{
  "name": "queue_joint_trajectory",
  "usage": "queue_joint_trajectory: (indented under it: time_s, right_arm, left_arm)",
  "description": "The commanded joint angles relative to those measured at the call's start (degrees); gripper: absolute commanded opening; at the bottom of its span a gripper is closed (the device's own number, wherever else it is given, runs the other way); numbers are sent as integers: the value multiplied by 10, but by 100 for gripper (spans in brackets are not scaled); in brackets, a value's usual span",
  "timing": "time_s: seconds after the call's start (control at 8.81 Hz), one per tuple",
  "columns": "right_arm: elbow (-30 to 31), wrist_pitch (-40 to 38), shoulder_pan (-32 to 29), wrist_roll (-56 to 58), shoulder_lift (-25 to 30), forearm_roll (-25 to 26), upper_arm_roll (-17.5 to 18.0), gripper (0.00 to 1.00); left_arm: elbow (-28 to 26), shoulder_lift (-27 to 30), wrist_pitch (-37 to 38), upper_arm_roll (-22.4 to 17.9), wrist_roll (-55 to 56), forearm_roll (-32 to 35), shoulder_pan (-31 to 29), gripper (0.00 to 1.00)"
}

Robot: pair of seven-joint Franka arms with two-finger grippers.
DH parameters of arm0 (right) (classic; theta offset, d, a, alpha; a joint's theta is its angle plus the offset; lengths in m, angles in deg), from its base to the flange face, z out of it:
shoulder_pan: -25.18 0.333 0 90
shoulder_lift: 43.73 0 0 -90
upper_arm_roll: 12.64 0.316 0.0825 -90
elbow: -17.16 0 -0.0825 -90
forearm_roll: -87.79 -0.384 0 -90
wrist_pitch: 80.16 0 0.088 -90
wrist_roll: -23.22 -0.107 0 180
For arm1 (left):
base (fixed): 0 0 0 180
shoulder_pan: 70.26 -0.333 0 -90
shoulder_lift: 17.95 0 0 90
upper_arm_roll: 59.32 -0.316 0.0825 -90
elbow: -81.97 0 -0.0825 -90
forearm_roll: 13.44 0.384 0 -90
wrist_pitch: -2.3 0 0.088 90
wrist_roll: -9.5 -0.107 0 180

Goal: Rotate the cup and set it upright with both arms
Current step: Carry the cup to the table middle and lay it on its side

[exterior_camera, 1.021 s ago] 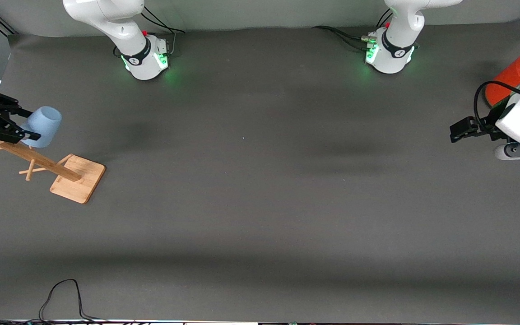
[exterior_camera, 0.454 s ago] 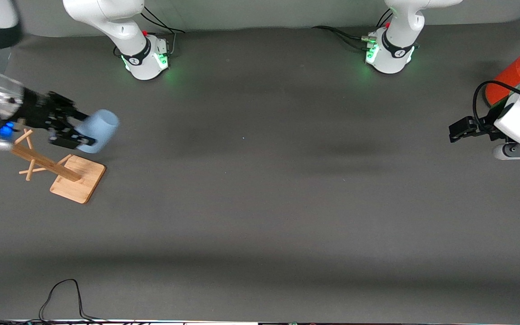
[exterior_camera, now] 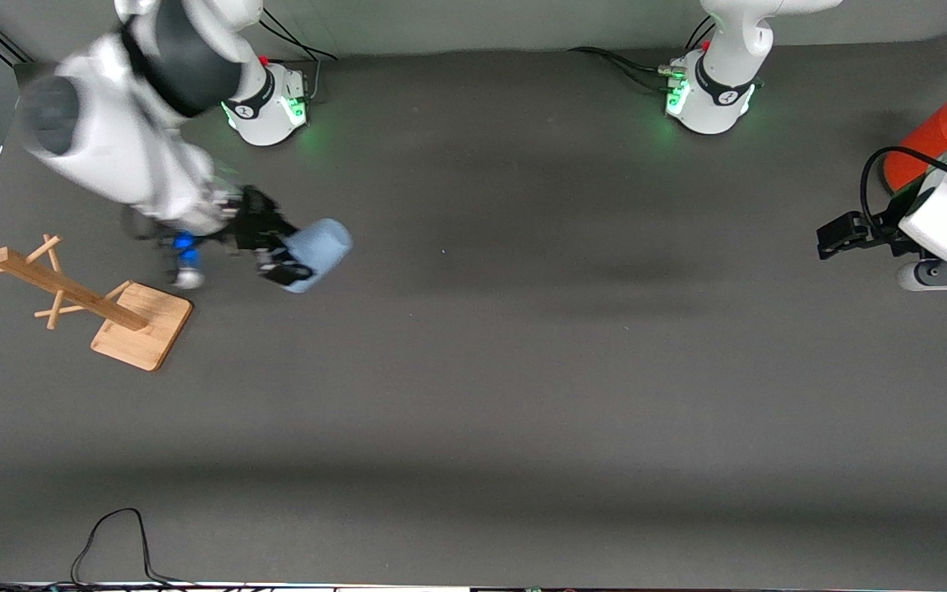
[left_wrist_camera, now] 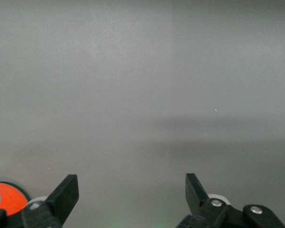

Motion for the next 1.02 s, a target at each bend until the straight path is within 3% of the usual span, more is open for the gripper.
queue_joint_trajectory:
  time_s: [0.0, 0.34, 0.57, 0.79, 0.91]
  right_arm:
    - [-42, 48, 2, -140, -84, 81, 87, 52]
    - [-59, 113, 15, -384, -228, 265, 188, 52]
    - [-80, 120, 32, -544, -333, 397, 219, 52]
    - [-103, 120, 62, -629, -402, 478, 227, 57]
    - [-106, 120, 75, -659, -420, 511, 227, 64]
  left_arm:
    - [-6, 14, 5, -2, -2, 6, 5, 100]
    - [-6, 14, 7, -2, -2, 6, 5, 100]
    - [-4, 14, 9, -2, -2, 6, 5, 100]
    - [-4, 14, 9, -2, -2, 6, 8, 100]
    - [-3, 14, 9, -2, -1, 6, 10, 100]
